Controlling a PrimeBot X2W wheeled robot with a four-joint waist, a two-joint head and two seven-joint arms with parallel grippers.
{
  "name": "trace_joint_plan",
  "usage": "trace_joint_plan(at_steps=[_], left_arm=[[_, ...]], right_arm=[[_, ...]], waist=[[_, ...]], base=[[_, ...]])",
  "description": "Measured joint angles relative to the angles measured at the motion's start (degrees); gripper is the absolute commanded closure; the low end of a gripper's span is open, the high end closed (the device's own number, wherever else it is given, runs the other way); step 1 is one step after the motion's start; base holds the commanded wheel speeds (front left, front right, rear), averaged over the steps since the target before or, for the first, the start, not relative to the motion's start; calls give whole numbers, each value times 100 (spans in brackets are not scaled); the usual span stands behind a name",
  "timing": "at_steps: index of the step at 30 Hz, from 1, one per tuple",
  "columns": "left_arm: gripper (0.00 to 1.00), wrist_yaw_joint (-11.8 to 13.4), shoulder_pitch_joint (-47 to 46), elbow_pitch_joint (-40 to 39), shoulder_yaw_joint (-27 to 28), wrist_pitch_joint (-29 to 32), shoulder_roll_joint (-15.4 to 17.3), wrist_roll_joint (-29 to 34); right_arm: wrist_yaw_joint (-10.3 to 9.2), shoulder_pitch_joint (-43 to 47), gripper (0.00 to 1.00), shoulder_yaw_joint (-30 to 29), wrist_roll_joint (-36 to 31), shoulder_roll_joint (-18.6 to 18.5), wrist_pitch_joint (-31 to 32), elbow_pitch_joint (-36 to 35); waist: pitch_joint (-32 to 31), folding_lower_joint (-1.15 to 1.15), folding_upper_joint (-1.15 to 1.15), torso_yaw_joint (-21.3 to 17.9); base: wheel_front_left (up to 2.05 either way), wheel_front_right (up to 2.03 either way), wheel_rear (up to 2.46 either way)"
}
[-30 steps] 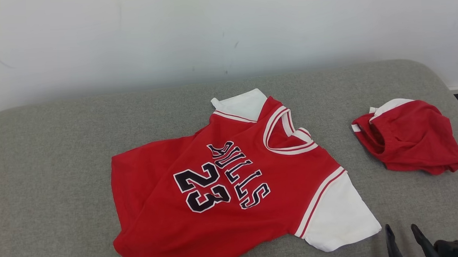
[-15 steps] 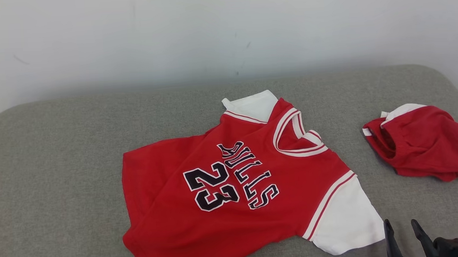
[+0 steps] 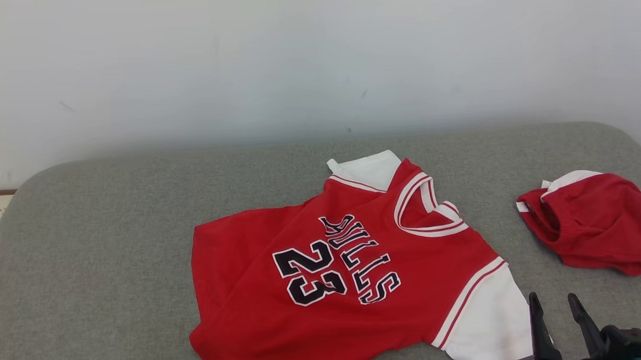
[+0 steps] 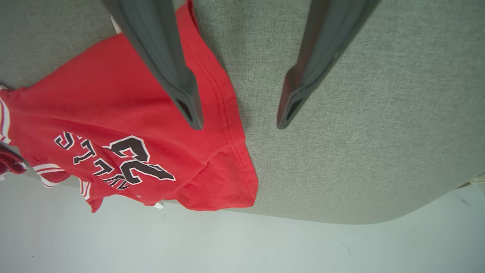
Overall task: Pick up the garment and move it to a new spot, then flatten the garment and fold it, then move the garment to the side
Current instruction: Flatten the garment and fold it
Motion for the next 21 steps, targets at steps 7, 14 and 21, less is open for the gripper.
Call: trace_joint_plan(at_steps=[7, 14, 21], left_arm=[[0, 147, 204, -353, 108, 0, 2, 304], [0, 159, 331, -479, 196, 0, 1, 381], [0, 261, 456, -603, 189, 0, 2, 434]], right_arm=[[0, 80, 0, -4, -83, 145, 0, -200], [0, 112, 0, 114, -164, 226, 0, -293], [0, 192, 0, 272, -274, 199, 0, -346]], waist=[[-169, 0, 0, -7], [-323, 0, 0, -57], [-442, 0, 0, -70]], base=[[0, 0, 0], [0, 0, 0], [0, 0, 0]])
